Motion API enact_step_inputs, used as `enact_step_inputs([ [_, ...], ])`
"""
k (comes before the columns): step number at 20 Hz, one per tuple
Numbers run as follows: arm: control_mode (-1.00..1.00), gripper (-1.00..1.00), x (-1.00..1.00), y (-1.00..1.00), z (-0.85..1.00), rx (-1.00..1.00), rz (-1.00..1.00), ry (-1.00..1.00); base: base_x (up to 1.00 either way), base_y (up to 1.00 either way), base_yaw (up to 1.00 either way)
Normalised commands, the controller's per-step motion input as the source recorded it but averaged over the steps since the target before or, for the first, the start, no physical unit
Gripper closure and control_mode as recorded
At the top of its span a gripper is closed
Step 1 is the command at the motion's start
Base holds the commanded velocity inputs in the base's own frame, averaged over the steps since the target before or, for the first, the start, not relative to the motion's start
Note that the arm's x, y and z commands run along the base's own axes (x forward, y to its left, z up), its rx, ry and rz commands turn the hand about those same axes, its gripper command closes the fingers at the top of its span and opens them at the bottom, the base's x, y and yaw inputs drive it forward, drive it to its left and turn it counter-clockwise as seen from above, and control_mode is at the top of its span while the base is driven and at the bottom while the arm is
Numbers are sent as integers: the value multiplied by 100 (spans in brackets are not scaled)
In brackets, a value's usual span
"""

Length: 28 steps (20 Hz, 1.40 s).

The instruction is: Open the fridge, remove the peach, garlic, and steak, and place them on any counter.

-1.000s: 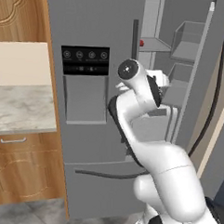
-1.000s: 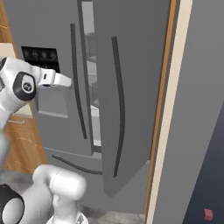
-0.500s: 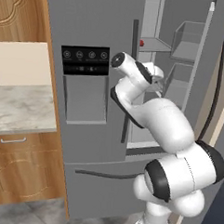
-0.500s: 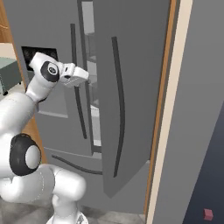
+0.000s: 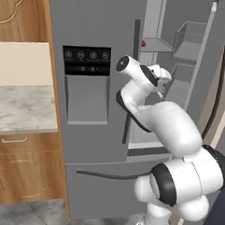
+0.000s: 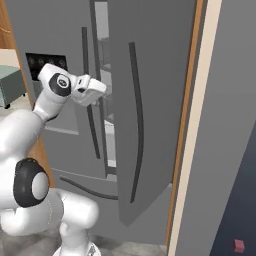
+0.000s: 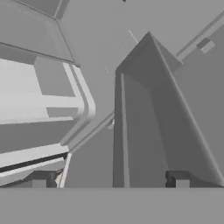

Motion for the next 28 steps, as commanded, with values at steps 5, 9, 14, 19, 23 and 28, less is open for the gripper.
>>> enact_step_inputs([
  [5,-100,-100,-91,-100,-44,0,-2,2,0,0,0],
  [9,-100,-100,-97,-100,-24,0,-3,0,0,0,0],
  [14,-100,-100,-68,-100,-2,0,0,0,0,0,0],
  [19,-100,-100,-94,36,0,7,17,-2,0,0,0],
  [23,-100,-100,-59,83,9,31,27,0,0,0,0],
  [28,-100,-100,-11,72,45,41,25,4,0,0,0],
])
